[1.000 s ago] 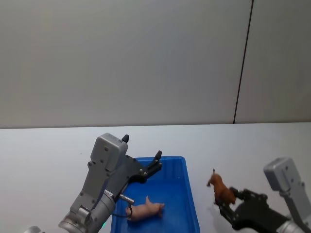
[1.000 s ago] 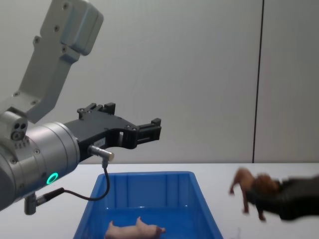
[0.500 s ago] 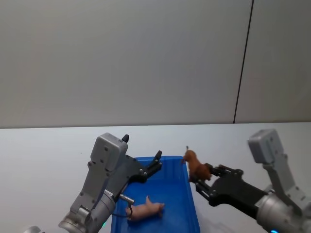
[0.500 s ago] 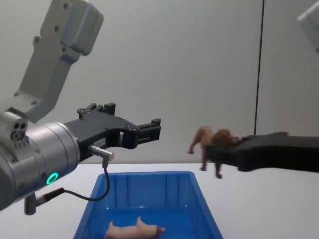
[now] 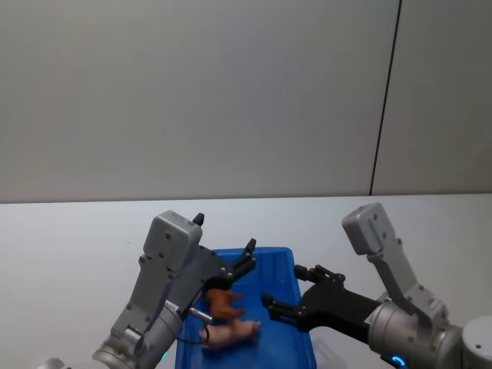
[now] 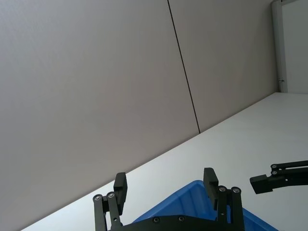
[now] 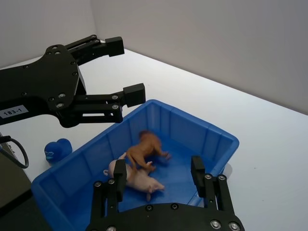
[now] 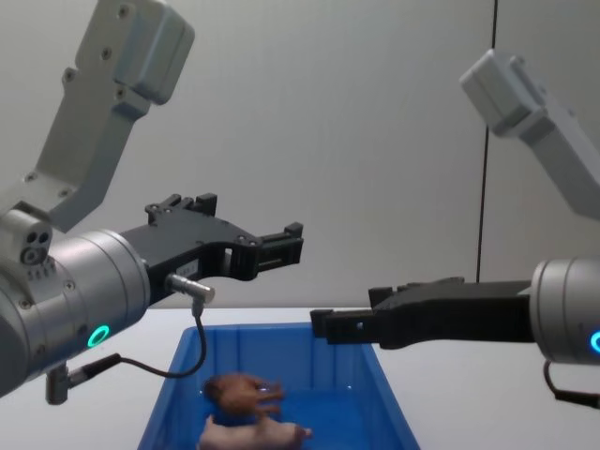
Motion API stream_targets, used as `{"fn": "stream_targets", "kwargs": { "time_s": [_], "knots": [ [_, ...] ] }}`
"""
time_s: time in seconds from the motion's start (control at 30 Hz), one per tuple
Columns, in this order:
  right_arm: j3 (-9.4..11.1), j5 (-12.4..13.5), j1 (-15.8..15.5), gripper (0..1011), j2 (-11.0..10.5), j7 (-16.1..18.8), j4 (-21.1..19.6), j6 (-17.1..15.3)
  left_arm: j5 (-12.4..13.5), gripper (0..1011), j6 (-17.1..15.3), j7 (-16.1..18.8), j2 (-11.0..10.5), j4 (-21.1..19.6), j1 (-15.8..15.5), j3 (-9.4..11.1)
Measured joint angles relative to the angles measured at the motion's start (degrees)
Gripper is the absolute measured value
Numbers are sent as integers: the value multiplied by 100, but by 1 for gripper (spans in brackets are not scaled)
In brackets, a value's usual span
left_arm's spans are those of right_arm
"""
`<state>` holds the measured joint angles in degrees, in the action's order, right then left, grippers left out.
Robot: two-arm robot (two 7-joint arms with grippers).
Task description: Pick up the two dolls from the table and place them into the box.
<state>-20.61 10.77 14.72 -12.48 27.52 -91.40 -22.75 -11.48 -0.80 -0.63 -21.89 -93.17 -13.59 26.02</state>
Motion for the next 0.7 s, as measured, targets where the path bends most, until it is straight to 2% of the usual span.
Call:
{"fn": "stream_targets", "kwargs": {
  "time_s": [0.27,0.47,0.7],
  "knots": [
    [32,-17,39,1000,-55,92,94,32,0,1001,0,0,0,0,0,0],
    [139,71,-59,1001,-227,91,27,147,0,1001,0,0,0,0,0,0],
    [341,299,-328,1001,-570,14,-168,327,0,1001,0,0,0,0,0,0]
  ]
}}
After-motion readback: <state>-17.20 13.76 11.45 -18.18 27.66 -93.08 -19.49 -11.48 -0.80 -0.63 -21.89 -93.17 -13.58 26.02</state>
